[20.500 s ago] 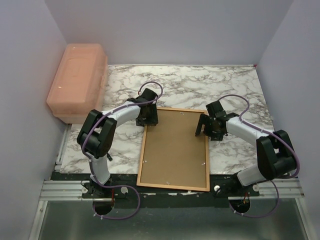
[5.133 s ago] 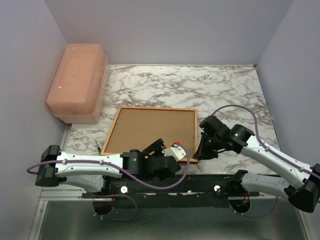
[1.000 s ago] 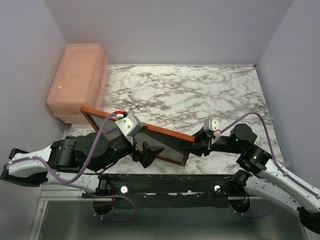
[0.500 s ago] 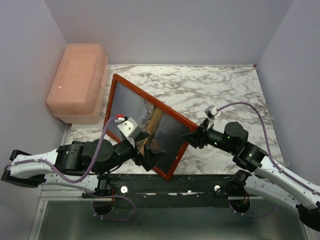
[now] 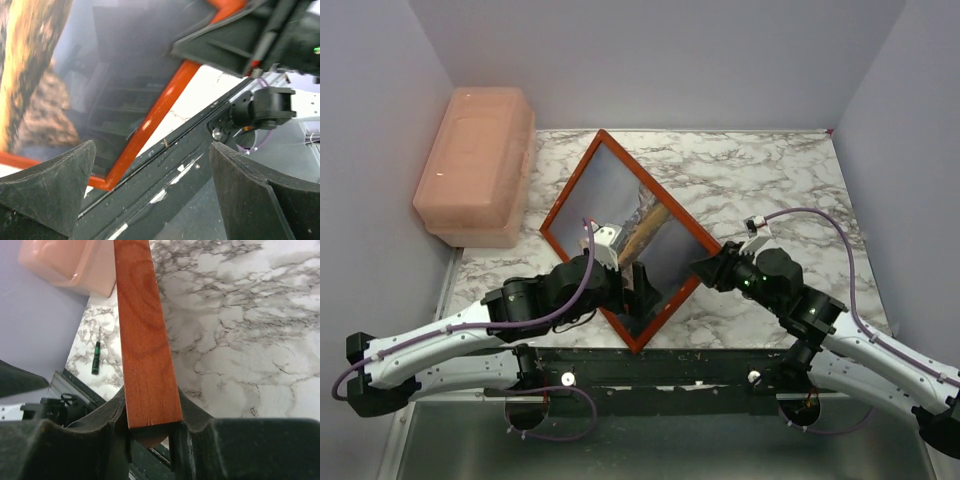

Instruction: Put the photo into the frame

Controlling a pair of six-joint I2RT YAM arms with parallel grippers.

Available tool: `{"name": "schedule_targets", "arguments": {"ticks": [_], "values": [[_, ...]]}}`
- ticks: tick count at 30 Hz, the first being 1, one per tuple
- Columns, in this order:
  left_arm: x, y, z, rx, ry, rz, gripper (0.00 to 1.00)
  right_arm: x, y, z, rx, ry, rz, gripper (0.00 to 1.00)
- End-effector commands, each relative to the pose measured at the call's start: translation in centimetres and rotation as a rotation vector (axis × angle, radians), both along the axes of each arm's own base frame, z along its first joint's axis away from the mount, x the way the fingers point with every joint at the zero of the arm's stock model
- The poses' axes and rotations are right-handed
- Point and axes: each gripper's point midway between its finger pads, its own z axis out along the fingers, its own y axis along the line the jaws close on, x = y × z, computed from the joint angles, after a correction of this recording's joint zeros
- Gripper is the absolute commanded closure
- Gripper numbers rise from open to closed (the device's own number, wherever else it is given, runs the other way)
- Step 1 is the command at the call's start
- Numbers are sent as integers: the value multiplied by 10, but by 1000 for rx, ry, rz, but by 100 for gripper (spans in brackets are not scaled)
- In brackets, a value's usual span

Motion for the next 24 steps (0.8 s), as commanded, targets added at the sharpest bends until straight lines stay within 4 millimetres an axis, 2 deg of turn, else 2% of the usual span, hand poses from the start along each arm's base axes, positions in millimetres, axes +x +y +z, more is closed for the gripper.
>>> {"name": "schedule_targets", "arguments": {"ticks": [1,2,6,9,13,16,18,24], "values": [[-2,3,-44,-61,257,44,1,13,-55,-81,-287,133,-246,99],[3,6,-51,-66,281,68,1,11,-57,-90,-299,154,-254,99],[11,22,-82,-77,355,157,2,5,-65,-123,-326,240,-300,88],[14,38,-107,-58,403,237,2,3,-68,-138,-319,272,-331,69],[20,63,-135,-20,437,359,2,3,-72,-150,-295,282,-369,66],[23,79,-156,10,451,432,2,2,-79,-158,-264,292,-420,59],[24,86,-170,28,467,460,2,1,-84,-163,-241,299,-455,55],[26,95,-199,75,509,504,2,-4,-100,-177,-175,320,-547,54]]}}
